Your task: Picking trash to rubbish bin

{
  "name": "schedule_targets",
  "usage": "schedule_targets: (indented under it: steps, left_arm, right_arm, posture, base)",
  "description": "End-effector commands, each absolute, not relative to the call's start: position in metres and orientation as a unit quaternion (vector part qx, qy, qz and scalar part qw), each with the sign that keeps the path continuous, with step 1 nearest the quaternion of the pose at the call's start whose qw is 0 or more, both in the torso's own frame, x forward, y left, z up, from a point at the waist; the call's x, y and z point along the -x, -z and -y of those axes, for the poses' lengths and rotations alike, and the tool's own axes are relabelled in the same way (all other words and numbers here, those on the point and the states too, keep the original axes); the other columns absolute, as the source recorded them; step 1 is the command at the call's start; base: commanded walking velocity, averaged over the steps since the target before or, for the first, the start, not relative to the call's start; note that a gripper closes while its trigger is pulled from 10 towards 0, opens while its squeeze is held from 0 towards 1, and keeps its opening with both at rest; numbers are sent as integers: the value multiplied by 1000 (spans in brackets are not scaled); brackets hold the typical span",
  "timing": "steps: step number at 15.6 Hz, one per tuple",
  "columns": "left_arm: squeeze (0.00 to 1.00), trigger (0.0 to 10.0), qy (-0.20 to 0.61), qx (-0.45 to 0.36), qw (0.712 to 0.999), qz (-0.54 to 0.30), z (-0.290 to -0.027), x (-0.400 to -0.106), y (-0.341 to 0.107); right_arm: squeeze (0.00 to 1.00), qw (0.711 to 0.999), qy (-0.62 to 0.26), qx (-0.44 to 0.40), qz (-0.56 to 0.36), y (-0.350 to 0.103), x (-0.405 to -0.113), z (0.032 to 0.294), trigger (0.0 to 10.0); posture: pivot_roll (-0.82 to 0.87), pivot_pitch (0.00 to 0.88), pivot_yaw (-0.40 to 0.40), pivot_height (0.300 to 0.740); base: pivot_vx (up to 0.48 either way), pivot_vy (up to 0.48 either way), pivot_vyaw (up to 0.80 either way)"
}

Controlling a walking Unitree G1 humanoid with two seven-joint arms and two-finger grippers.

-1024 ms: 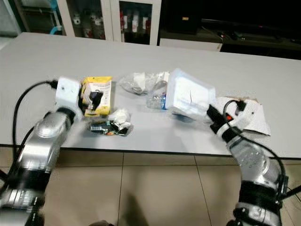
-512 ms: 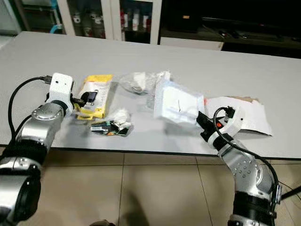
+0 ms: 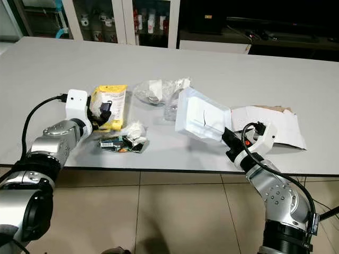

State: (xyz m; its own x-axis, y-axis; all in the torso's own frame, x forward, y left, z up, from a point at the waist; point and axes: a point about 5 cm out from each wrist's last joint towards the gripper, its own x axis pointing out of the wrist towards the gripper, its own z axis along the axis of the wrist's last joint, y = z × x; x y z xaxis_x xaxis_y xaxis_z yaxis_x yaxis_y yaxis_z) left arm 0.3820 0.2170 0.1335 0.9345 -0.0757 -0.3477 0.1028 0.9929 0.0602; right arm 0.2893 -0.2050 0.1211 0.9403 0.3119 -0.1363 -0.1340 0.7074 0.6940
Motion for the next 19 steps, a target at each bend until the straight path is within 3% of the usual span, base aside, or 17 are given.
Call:
schedule_targets:
  steps: [1,15,17,19]
  left_arm:
    - [0,0,46,-33,982,-178,-217,-384,-136]
    - [0,0,37,37,984,-169,-221,-385,-137]
    - [0,0,41,52,990,-123,-221,-389,-152]
    - [0,0,53,77,995,-24,-221,-392,-178]
  right_arm:
    - [0,917,-122,-359,-121,-124,-287,208,0]
    - [0,913,-131,-363,-130,-121,-292,198,0]
    - [0,915,-128,-364,-119,-123,-293,198,0]
    - [0,914,-134,-377,-69,-137,-297,197,0]
  posture:
    - [-113,0,-51,740]
    - [-104,0,-41,740]
    - [-98,0,-43,740]
    - [-85,0,-45,740]
  base:
    - [0,0,0]
    - [0,0,0]
    - [0,0,0]
    - [0,0,0]
